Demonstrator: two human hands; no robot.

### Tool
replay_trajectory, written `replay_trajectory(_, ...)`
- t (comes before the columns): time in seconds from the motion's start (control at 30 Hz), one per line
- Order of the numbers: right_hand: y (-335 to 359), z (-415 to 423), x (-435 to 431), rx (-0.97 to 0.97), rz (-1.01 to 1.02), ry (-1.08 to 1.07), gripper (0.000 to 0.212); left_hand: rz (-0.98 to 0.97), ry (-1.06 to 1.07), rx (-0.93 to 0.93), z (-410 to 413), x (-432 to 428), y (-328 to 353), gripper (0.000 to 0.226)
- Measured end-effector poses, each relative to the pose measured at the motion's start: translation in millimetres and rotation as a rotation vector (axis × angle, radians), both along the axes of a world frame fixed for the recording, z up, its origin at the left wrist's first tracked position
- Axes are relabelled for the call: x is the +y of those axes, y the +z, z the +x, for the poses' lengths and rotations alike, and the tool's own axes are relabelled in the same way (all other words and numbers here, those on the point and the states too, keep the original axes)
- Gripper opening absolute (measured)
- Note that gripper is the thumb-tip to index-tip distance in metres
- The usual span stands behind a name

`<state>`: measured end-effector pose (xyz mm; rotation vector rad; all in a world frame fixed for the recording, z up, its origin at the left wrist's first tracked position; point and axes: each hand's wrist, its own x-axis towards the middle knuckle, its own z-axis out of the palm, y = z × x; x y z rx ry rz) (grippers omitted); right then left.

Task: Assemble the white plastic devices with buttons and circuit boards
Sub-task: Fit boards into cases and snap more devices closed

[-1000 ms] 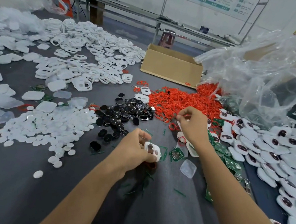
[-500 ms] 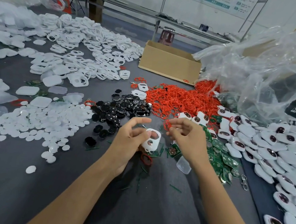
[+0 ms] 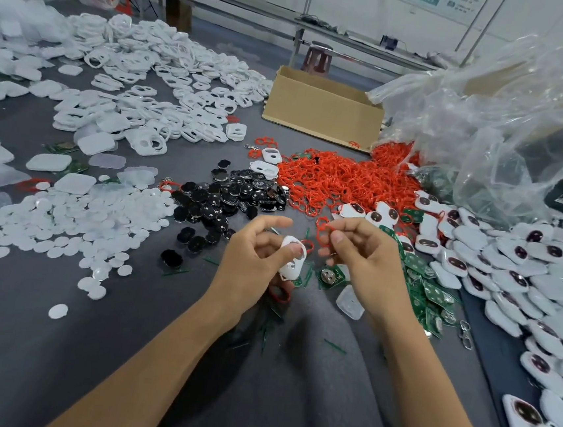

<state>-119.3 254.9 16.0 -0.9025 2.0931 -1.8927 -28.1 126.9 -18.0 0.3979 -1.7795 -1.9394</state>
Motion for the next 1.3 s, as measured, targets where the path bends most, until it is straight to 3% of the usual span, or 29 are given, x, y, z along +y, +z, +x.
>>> replay_trajectory(0.13,-2,10,-3,0.056,-0.001,-0.006,0.021,-0.013,-0.062,0.051,2,1,1,0.013)
replay_trajectory(0.2,-3,13,-4,0.155,0.047,-0.06,0.022,-0.04,-0.046,0.071,3,2,2,0.007)
replay_trajectory(0.33,-6,16,-4,0.393,0.12,-0.153,0.018,-0.026,-0.036,0.08,3,3,2,0.018)
replay_trajectory(0.43,-6,19,-3,0.514,0.131,-0.177,0.017,-0.063,-0.022,0.079,1,3,0,0.004)
replay_trajectory(0.63,-4,22,-5,0.382,0.12,-0.139,0.026,-0.06,-0.031,0.111,3,5,2,0.002)
replay_trajectory(0.8,-6,23,-6,0.387,0.123,-0.134,0.025,-0.101,-0.003,0.092,2,6,1,0.005)
replay_trajectory(1.0,-10,23,-4,0.646,0.212,-0.116,0.017,-0.065,0.047,0.076,2,5,1,0.008)
replay_trajectory(1.3,-14,21,-2,0.885,0.313,-0.153,0.02,0.09,0.025,0.053,1,3,0,0.006)
